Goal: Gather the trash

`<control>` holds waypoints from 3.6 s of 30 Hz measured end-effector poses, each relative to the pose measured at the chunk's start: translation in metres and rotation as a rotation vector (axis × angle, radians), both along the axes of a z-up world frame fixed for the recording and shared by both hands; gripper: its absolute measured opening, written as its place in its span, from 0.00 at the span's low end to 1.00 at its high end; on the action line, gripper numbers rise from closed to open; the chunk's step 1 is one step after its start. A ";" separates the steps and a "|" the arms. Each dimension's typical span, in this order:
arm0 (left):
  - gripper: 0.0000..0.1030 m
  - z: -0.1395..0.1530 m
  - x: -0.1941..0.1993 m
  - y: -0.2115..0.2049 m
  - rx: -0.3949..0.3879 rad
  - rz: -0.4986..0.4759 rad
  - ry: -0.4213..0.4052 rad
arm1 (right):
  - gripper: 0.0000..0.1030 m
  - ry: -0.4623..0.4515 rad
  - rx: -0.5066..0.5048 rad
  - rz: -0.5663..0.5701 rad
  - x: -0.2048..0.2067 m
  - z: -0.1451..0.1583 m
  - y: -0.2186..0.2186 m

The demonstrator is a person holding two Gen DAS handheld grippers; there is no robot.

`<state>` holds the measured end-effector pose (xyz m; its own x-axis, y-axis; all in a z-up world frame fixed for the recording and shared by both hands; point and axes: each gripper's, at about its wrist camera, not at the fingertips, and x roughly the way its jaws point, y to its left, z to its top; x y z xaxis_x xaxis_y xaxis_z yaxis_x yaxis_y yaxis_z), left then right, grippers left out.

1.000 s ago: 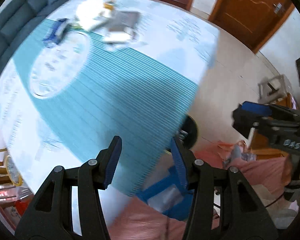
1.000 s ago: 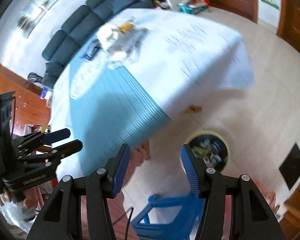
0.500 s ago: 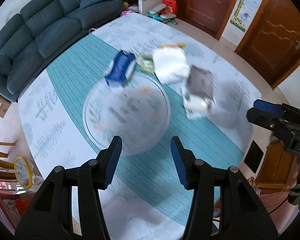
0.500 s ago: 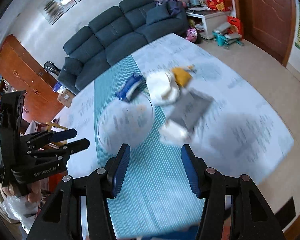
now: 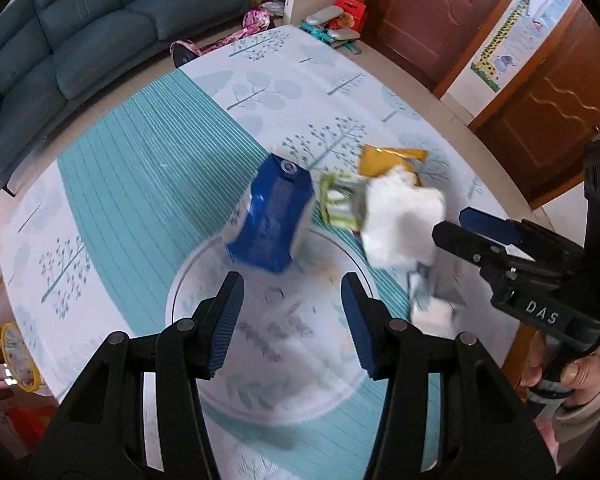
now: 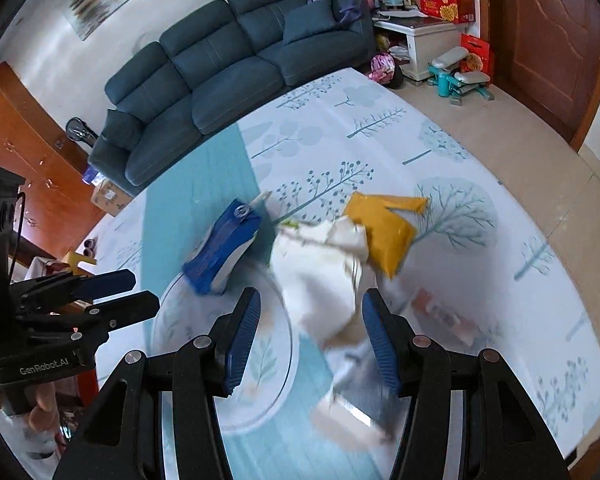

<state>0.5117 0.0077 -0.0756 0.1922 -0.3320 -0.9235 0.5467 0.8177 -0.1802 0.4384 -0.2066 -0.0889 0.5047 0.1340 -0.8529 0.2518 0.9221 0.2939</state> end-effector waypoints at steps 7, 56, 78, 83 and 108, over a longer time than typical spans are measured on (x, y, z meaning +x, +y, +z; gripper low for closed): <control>0.46 -0.041 0.041 -0.022 0.039 0.011 0.065 | 0.52 0.053 0.013 0.014 0.029 -0.037 -0.006; 0.22 0.042 -0.097 0.014 -0.122 0.008 -0.062 | 0.02 -0.111 0.108 0.113 -0.096 0.045 0.028; 0.22 0.009 -0.063 0.052 -0.125 0.122 -0.045 | 0.77 0.074 0.007 0.052 0.004 -0.040 -0.001; 0.22 -0.005 -0.060 0.052 -0.124 0.121 -0.017 | 0.64 0.088 0.061 0.053 0.011 -0.056 0.001; 0.22 0.042 -0.201 0.005 -0.210 -0.099 -0.005 | 0.15 -0.200 0.079 -0.067 -0.263 0.058 0.001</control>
